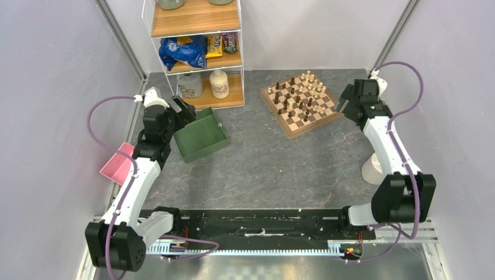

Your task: Set up the chess pieces on the board

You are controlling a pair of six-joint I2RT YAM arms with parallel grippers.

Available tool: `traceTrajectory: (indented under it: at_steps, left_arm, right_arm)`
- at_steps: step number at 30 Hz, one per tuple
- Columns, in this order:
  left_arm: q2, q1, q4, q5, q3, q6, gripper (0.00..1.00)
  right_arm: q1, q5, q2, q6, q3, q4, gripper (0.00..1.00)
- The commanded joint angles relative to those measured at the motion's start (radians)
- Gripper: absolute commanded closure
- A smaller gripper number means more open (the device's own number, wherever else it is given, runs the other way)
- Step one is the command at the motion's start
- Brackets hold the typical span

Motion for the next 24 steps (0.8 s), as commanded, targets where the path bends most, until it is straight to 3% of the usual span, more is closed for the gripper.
traceTrajectory:
  at_steps: [1,5,12,18,24]
  left_arm:
    - [0.045,-0.084,0.056,0.082,0.058,-0.015,0.01]
    - [0.111,-0.205,0.036,0.023,0.129,0.015,0.02]
    - [0.232,-0.359,0.066,-0.013,0.19,-0.004,0.05]
    - [0.413,-0.507,0.101,-0.017,0.287,-0.026,0.14]
    - [0.575,-0.555,0.112,0.006,0.369,-0.062,0.23]
  right_arm:
    - [-0.128,-0.183,0.071,0.06,0.077,-0.039,0.08]
    - [-0.221,-0.315,0.148,0.096,0.122,-0.028,0.15]
    - [-0.325,-0.459,0.279,0.153,0.205,-0.014,0.18]
    - [-0.339,-0.545,0.401,0.22,0.282,0.035,0.22]
    - [-0.341,-0.598,0.57,0.232,0.418,0.033,0.29]
